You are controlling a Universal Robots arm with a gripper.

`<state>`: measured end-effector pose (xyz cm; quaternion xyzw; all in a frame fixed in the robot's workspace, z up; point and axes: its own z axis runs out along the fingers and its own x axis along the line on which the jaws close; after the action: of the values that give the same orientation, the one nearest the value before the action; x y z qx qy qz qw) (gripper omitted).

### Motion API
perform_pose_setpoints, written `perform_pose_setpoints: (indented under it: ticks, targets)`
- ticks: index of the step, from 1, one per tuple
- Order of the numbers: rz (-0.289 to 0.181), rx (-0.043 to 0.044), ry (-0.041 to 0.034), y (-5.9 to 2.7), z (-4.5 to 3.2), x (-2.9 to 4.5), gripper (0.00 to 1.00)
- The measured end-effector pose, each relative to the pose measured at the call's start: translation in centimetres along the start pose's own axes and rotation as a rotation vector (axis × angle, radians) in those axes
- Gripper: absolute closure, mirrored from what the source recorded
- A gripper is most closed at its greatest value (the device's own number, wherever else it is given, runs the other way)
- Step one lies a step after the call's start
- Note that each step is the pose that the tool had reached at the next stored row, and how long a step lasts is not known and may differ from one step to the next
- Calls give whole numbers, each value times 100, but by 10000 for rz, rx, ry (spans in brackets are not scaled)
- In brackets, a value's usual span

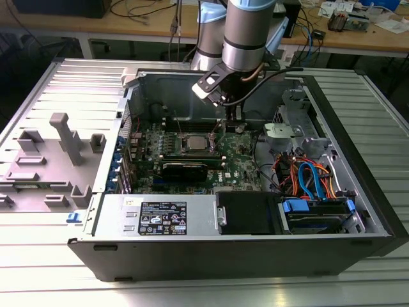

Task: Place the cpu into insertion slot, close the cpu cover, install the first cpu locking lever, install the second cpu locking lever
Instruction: 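Close the cpu cover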

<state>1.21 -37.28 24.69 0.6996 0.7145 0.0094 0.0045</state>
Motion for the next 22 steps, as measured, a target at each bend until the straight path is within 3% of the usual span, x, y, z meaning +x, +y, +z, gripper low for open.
perform_pose_setpoints:
  ticks: [22]
  targets:
    - [0,0,1,-229,-1,5,89]
